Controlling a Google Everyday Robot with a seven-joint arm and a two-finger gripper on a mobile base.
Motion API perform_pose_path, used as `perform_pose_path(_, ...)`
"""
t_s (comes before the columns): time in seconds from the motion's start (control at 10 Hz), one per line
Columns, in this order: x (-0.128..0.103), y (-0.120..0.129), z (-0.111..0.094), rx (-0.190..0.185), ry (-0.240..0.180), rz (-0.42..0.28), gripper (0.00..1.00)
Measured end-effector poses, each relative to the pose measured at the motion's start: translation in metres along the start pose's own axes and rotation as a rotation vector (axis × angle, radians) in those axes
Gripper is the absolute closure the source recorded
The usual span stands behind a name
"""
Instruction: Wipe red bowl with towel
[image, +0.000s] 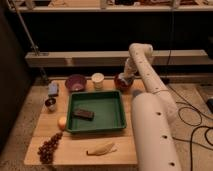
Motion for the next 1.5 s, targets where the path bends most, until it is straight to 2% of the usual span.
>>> perform_pose_path(0.2, -0.034, -0.004, 0.008, -0.01, -0.058, -0.029, 1.0)
perform_pose_path(0.4, -0.045, 0.003, 0.006, -0.019, -0.094, -0.049, 1.0)
perform_pose_path(0.5, -0.053, 0.017, -0.001, -0.03, -0.111, -0.071, 1.0)
perform_pose_path(0.8, -0.048, 0.04, -0.017, -0.058, -0.103, -0.088, 1.0)
perform_pose_path(1.0, -0.023, 0.048, -0.026, -0.064, -0.071, -0.068, 1.0)
perform_pose_path(1.2, -0.015, 0.048, -0.026, -0.066, -0.05, -0.056, 1.0)
perform_pose_path(1.3, -0.002, 0.045, -0.024, -0.062, -0.027, -0.038, 1.0)
perform_pose_path(1.5, 0.009, 0.033, -0.02, -0.047, -0.011, -0.024, 1.0)
